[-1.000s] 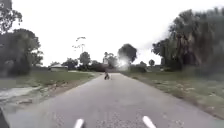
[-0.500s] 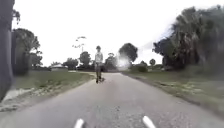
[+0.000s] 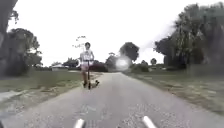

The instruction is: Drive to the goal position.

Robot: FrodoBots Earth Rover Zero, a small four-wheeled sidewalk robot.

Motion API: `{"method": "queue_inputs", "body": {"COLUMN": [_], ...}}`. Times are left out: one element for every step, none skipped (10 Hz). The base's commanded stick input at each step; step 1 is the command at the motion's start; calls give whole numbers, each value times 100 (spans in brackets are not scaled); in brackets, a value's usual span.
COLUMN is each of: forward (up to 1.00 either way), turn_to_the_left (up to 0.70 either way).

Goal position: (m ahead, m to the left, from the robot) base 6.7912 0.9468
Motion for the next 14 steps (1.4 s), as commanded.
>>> {"method": "queue_inputs", "body": {"forward": [70, 70, 70, 70, 70, 70, 70, 70, 70, 70, 70, 70, 70, 70], "turn_to_the_left": [-8, -4, 0, 0, 0, 0, 0, 0, 0, 0, 0, 0, 0, 0]}}
